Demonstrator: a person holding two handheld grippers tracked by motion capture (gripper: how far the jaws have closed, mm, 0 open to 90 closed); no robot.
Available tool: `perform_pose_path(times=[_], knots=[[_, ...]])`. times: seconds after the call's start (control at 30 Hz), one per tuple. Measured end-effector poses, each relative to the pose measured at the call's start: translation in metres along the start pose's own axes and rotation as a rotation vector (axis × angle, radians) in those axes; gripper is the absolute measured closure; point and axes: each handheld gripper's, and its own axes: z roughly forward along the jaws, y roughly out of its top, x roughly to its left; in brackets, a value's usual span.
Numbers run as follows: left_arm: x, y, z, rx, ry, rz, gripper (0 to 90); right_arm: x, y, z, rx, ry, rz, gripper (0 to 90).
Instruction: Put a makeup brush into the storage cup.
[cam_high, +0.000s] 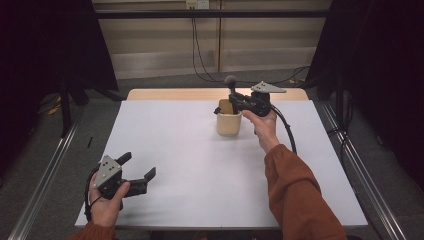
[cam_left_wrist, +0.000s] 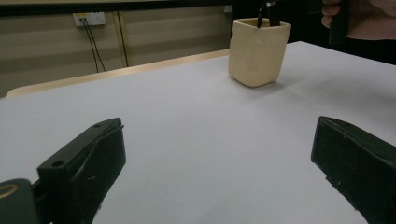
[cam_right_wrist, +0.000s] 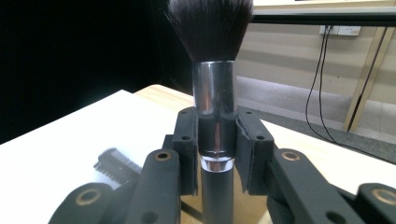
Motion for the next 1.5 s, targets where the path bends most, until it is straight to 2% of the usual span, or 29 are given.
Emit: perform_pose_path(times=[0.37, 0.53, 0.93, 1.03, 1.13, 1.3, 1.5], knots=[[0.000, 0.000, 0.000, 0.005, -0.001, 0.001, 3.1, -0.003, -0.010, -0.002, 0.022, -0.013, 0.020, 73.0], [-0.001, 0.000, 0.000, 0.003, -0.002, 0.001, 3.1, -0.002, -0.010, -0.004, 0.047, -0.008, -0.003, 72.9], [0.000, 0.000, 0.001, 0.007, -0.003, 0.006, 3.1, -0.003, -0.016, -0.004, 0.073, -0.001, 0.002, 72.3], [0.000, 0.000, 0.000, 0.007, -0.002, 0.005, 3.1, -0.003, -0.017, -0.005, 0.073, -0.012, 0.008, 64.9], [0.000, 0.000, 0.001, 0.008, -0.003, 0.006, 3.1, -0.005, -0.018, -0.007, 0.068, -0.024, 0.007, 61.3], [-0.001, 0.000, 0.001, 0.009, -0.005, 0.008, 3.1, -0.004, -0.018, -0.010, 0.057, -0.022, 0.004, 51.8], [0.000, 0.000, 0.003, 0.008, -0.003, 0.002, 3.1, -0.004, -0.017, -0.013, 0.063, -0.030, 0.022, 34.0]])
